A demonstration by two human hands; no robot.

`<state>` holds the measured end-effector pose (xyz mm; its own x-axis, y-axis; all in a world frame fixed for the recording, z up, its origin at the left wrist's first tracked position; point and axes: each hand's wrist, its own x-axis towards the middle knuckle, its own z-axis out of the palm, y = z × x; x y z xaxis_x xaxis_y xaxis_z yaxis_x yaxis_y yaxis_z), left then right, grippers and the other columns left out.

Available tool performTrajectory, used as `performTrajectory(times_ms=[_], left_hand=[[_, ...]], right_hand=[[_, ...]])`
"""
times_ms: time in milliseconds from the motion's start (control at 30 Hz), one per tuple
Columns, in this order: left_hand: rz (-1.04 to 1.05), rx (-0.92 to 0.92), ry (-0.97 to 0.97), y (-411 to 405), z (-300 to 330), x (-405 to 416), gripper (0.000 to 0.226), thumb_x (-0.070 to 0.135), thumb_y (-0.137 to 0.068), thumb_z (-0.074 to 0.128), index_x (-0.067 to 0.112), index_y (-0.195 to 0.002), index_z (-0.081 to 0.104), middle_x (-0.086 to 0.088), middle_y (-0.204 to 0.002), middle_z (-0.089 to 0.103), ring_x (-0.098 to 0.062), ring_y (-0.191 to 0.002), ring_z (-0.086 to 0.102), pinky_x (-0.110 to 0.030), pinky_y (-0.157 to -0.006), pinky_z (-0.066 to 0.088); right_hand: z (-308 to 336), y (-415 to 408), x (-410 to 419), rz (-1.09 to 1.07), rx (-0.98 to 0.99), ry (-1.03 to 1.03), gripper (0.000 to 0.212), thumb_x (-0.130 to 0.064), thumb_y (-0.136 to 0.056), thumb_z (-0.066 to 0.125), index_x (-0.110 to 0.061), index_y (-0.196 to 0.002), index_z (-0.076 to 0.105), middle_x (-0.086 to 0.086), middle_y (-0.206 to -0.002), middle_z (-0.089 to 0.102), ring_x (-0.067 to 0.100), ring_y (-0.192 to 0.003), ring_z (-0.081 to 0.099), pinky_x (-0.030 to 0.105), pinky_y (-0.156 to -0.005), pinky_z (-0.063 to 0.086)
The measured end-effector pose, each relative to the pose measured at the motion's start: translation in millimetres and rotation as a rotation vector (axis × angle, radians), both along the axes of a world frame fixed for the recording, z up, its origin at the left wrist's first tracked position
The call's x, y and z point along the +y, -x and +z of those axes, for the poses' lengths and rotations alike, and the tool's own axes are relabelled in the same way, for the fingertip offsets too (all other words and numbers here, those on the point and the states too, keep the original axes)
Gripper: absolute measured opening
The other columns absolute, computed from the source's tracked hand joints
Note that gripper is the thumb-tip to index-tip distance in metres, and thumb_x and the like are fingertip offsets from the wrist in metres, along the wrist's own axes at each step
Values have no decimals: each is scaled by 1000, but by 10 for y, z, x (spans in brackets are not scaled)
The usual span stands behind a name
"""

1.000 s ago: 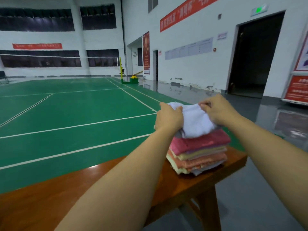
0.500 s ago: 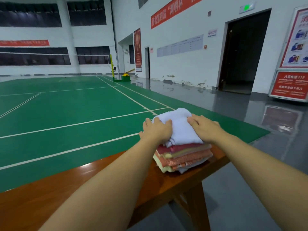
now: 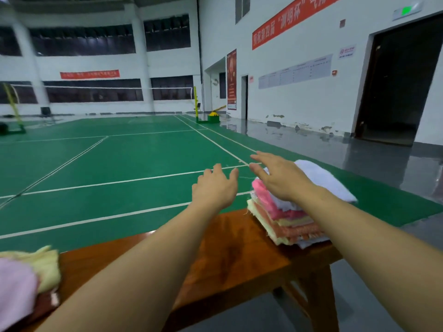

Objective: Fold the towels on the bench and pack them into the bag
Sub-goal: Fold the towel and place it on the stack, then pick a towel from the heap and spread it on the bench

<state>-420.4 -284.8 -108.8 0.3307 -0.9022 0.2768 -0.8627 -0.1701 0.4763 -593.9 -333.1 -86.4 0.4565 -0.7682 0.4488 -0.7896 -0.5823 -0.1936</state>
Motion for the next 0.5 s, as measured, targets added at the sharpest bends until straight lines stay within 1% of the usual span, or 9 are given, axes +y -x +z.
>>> performTrajectory(times_ms=[33, 100, 200, 300, 433, 500], left_hand=[[27, -2, -11, -165, -17, 89, 70, 63, -101, 29, 14, -151, 36, -17, -152, 42, -39, -138, 41, -52, -111, 36], [92, -4, -24, -521, -58, 292, 67, 61, -102, 29, 13, -147, 41, -18, -147, 45, -40, -134, 45, -51, -109, 39], [215, -21, -19, -1106, -118, 688, 65, 60, -102, 29, 15, -148, 39, -16, -149, 44, -39, -135, 44, -50, -108, 37], [324, -29, -20, -1634, -155, 1127, 64, 59, -102, 31, 16, -149, 38, -16, -150, 43, -39, -135, 44, -49, -108, 36], [489, -48, -23, -2375, -166, 1844, 63, 58, -102, 32, 15, -148, 39, -17, -148, 45, -40, -134, 45, -48, -108, 36], [560, -69, -27, -2713, -164, 2220, 63, 57, -103, 32, 14, -148, 39, -17, -148, 44, -40, -134, 44, -48, -108, 36]], right_hand=[[-19, -186, 61, 36, 2, -2, 56, -56, -105, 31, -28, -153, 41, -6, -162, 34, 15, -147, 33, 39, -120, 28], [-56, -580, 188, 104, 17, -5, 56, -55, -105, 32, -27, -152, 42, -6, -162, 33, 14, -148, 32, 36, -119, 26], [-116, -1245, 421, 217, 34, -27, 56, -55, -105, 33, -27, -152, 42, -6, -162, 33, 14, -148, 31, 36, -120, 25], [-204, -1866, 635, 326, 34, -58, 56, -55, -104, 33, -28, -152, 43, -5, -162, 35, 14, -148, 32, 39, -121, 26], [-287, -2677, 1078, 465, 69, -79, 56, -54, -105, 34, -27, -153, 41, -5, -162, 34, 14, -148, 32, 36, -121, 26], [-333, -3024, 1337, 528, 72, -101, 55, -53, -105, 34, -26, -153, 41, -5, -161, 36, 15, -147, 34, 36, -119, 28]])
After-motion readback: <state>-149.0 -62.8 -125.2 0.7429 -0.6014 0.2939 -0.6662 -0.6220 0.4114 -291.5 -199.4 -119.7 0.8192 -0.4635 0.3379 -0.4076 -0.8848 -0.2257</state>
